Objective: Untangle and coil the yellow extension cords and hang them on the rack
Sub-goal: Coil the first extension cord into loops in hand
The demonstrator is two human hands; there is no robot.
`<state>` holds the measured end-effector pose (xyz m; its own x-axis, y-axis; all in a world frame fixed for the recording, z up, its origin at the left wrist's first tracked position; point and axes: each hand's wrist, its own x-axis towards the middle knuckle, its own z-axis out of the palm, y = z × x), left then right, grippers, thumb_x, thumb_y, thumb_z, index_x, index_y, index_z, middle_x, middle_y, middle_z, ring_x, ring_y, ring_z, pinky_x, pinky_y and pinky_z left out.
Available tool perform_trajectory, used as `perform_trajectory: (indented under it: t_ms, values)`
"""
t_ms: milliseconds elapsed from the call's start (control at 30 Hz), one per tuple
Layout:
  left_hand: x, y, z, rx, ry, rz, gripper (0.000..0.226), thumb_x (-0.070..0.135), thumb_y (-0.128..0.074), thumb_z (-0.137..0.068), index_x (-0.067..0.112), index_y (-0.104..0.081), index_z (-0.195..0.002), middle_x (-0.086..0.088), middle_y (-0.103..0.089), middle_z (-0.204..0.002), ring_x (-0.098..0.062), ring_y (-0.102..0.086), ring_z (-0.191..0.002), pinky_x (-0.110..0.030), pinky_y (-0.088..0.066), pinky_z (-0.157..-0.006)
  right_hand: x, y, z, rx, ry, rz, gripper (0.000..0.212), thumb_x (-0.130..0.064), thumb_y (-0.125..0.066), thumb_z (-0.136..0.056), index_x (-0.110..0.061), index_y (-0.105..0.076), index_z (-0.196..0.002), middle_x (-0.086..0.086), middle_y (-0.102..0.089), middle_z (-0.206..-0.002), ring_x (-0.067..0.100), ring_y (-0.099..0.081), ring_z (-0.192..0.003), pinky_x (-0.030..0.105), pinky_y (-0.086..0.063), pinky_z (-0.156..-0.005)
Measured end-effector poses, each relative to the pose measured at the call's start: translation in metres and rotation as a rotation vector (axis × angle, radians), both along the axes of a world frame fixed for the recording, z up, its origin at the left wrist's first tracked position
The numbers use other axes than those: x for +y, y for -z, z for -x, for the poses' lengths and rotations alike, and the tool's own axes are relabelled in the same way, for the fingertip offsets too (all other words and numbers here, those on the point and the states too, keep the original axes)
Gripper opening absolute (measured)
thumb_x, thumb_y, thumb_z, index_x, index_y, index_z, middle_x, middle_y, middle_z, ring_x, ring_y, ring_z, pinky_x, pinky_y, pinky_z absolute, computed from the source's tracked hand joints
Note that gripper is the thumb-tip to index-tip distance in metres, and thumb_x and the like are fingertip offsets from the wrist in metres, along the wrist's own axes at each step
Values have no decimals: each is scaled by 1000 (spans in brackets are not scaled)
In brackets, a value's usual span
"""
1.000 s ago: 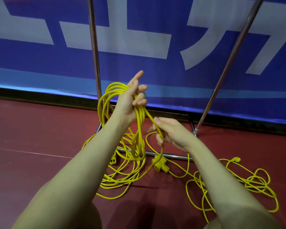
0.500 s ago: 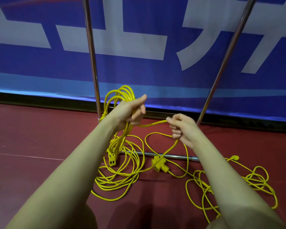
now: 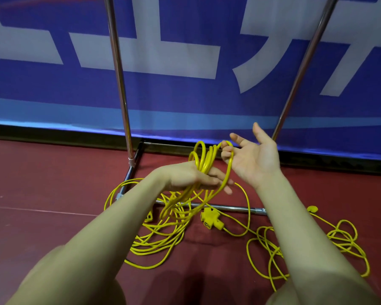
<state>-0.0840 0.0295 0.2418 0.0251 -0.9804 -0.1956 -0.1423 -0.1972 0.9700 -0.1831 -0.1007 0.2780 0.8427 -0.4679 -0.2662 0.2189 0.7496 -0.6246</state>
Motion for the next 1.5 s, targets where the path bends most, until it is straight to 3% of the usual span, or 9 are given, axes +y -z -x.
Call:
perform_trajectory:
  t_ms: [200, 433, 600, 800, 900, 1000, 1167, 1333, 1500]
  values:
    - [-7, -5, 4, 242, -129, 203, 15, -2, -42, -96, 7, -54, -95, 2, -70, -77, -11, -70, -77, -19, -54, -69, -10, 5, -2, 51, 30, 169, 38, -43, -35, -99, -9, -49, -92, 13, -66, -77, 22, -59, -70, 32, -46, -68]
    - [-14, -18, -10, 792, -537, 556, 19, 1, -36, -95, 13, -50, -91, -5, -72, -100, -15, -69, -96, -28, -53, -86, -6, 24, 0, 221, -185, 416, 46, -41, -27, -101, -8, -57, -94, 7, -71, -76, 22, -63, -78, 31, -46, -73]
    - [-11, -22, -23, 862, -740, 692, 21, 1, -36, -98, 17, -46, -88, -1, -72, -101, -11, -68, -96, -26, -49, -91, 11, 31, -1, 213, -516, 588, 55, -46, -20, -100, -9, -60, -104, 4, -70, -95, 17, -67, -84, 29, -49, -78]
    - [-3, -26, -32, 845, -808, 711, 18, 0, -37, -98, 13, -48, -92, -4, -72, -99, -15, -70, -91, -28, -53, -85, 12, 31, 2, 241, -601, 728, 38, -31, -34, -100, -7, -63, -92, 2, -62, -71, 15, -59, -66, 28, -48, -70]
    - [-1, -23, -34, 826, -813, 623, 19, 1, -37, -98, 8, -54, -101, -8, -71, -96, -16, -71, -89, -28, -55, -81, 10, 36, 2, 263, -444, 837, 25, -12, -42, -98, -6, -59, -81, -5, -43, -53, 7, -36, -44, 21, -36, -49]
    - [2, -19, -32, 754, -781, 446, 22, 5, -34, -99, 3, -55, -106, -12, -70, -95, -16, -71, -87, -27, -57, -73, -1, 28, 1, 171, -242, 648, 25, -14, -37, -101, -6, -53, -83, -8, -31, -48, 0, -21, -35, 12, -17, -35]
    - [3, -16, -21, 480, -631, 218, 27, 8, -32, -100, 5, -58, -99, -5, -73, -73, -8, -59, -43, -18, -47, -44, -16, 9, 6, 34, -84, 342, 28, -23, -35, -101, -7, -53, -86, -7, -31, -45, 1, -21, -32, 13, -17, -30]
    - [0, -12, -8, 334, -354, 71, 26, 7, -35, -100, 6, -60, -101, -8, -74, -81, -16, -72, -71, -21, -55, -57, -12, 3, 2, -192, 5, 12, 10, -12, -44, -84, -5, -50, -85, -2, -37, -53, 7, -31, -38, 16, -29, -36]
    - [-4, -4, 4, 359, -167, 20, 25, 3, -36, -98, 4, -58, -108, -8, -73, -94, -19, -71, -89, -25, -56, -75, -13, 5, -4, -279, 117, -112, 21, -8, -32, -97, -8, -46, -81, 1, -39, -55, 10, -34, -41, 19, -35, -42]
